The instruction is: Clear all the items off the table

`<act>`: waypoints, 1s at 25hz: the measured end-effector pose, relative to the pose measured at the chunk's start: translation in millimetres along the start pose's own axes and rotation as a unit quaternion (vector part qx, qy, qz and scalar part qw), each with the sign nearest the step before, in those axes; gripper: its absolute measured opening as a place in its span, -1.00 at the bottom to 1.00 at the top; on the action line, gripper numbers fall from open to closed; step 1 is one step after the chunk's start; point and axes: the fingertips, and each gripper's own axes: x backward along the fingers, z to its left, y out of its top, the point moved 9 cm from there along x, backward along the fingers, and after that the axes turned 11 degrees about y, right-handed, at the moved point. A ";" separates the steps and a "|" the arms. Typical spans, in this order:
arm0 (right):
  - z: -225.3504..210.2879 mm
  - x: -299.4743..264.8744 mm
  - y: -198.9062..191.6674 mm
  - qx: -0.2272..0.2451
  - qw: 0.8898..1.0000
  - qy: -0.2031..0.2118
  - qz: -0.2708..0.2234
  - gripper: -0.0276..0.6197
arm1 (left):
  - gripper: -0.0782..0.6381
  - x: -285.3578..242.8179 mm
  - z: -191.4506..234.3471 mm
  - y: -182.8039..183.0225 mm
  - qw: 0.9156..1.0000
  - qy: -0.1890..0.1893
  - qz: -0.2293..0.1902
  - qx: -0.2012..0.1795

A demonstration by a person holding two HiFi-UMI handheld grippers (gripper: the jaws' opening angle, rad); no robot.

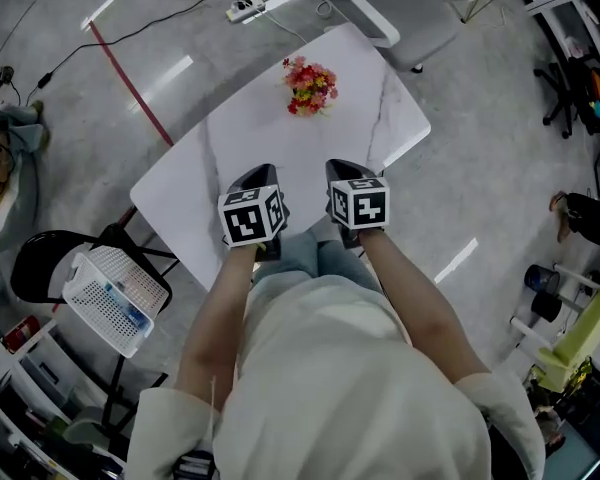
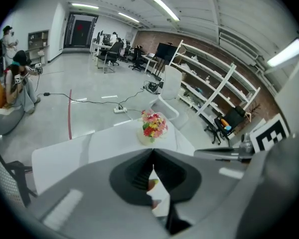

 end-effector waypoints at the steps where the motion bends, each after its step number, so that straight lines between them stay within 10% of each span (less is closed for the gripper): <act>1: -2.0 -4.0 2.2 0.001 1.000 -0.001 0.003 -0.91 | -0.76 -3.6 1.1 2.2 1.000 -0.001 0.002 0.002; 25: -82.3 -131.8 17.6 0.038 0.997 0.022 0.064 0.00 | -0.76 -106.7 19.1 -28.9 0.991 0.072 0.039 0.103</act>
